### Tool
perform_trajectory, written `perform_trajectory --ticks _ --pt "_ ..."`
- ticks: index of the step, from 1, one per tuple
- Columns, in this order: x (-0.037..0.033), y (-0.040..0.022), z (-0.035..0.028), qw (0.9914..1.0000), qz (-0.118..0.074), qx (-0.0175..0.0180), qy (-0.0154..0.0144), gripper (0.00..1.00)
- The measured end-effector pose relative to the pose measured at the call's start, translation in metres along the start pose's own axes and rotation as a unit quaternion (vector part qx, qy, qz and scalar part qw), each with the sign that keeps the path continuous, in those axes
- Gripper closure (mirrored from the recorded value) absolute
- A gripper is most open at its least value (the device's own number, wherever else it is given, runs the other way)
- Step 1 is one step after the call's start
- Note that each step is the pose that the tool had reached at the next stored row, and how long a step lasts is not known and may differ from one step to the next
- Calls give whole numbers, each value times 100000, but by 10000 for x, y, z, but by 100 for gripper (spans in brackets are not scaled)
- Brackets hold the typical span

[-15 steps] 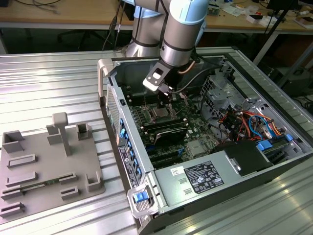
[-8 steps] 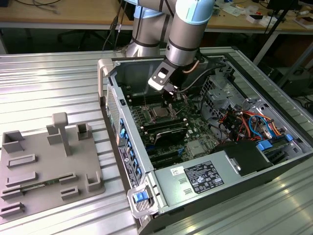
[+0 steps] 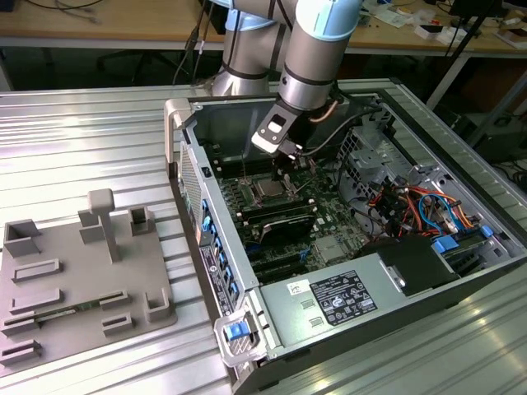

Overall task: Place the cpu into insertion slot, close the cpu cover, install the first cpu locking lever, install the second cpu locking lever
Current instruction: 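Close the cpu cover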

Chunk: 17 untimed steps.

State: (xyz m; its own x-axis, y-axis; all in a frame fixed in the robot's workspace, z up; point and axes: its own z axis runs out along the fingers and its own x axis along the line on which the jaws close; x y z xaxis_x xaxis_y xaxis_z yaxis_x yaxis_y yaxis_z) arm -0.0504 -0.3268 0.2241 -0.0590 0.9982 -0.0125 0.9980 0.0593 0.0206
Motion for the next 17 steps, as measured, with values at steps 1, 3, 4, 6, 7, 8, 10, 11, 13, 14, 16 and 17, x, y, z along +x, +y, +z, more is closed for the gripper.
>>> perform_trajectory --ticks 1,3,4,6,7,8,10,11,13,14,16,17 --pt "0 1 -11 100000 -20 -4 3 89" --pt "0 2 -58 100000 -55 -10 12 89" --pt "0 3 -99 100000 -69 -7 9 89" --pt "1 4 -156 100000 -77 -10 10 89" --pt "3 5 -182 100000 -71 -7 9 89" --pt "4 5 -205 100000 -73 -9 8 89" --pt "8 6 -251 100000 -78 -9 9 89" --pt "11 6 -274 100000 -84 -6 -4 89" --pt "18 11 -291 100000 -133 -13 -8 89" --pt "19 17 -291 100000 -155 -10 -15 89" --pt "25 72 -291 100000 -267 -8 -20 89" --pt "27 90 -290 100000 -305 -10 -18 89"
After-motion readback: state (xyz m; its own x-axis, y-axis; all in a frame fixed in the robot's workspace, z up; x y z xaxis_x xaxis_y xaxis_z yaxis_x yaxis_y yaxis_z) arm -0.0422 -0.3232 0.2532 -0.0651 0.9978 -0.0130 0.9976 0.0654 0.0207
